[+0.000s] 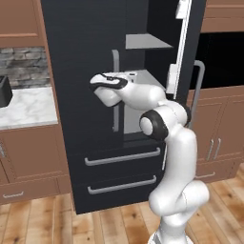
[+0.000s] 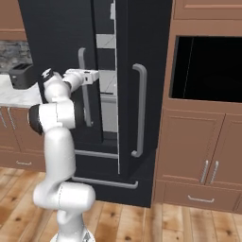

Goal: Place one of the steaks on the plate and the other in the bowl. Then place the bowl in the fridge.

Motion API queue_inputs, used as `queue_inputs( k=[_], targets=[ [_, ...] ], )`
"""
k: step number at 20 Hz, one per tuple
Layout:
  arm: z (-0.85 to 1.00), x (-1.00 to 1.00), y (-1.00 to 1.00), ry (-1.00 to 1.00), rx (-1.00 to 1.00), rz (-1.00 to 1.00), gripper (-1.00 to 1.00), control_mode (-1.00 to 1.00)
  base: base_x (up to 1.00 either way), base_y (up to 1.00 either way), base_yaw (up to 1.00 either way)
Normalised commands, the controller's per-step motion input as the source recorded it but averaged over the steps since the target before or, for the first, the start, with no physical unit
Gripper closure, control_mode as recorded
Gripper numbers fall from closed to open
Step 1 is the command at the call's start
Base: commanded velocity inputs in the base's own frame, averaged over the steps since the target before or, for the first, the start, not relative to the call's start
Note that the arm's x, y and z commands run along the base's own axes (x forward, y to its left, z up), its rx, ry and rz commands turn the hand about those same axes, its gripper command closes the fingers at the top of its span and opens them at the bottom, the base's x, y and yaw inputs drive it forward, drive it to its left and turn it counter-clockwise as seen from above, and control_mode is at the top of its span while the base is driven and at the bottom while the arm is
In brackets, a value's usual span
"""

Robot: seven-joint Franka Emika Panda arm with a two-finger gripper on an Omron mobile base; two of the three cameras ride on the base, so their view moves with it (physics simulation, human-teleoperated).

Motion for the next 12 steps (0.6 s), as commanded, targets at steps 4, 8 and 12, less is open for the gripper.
queue_inputs(
  k=[4, 8, 12],
  targets=[
    [-0.01, 0.24, 0.71, 0.08, -0.01, 0.05, 1.00, -1.00, 0.00, 0.00, 0.00],
    [0.05, -0.26, 0.98, 0.16, -0.01, 0.32, 1.00, -1.00, 0.00, 0.00, 0.00],
    [0.00, -0.79, 1.00, 0.17, -0.01, 0.40, 1.00, -1.00, 0.00, 0.00, 0.00]
  ],
)
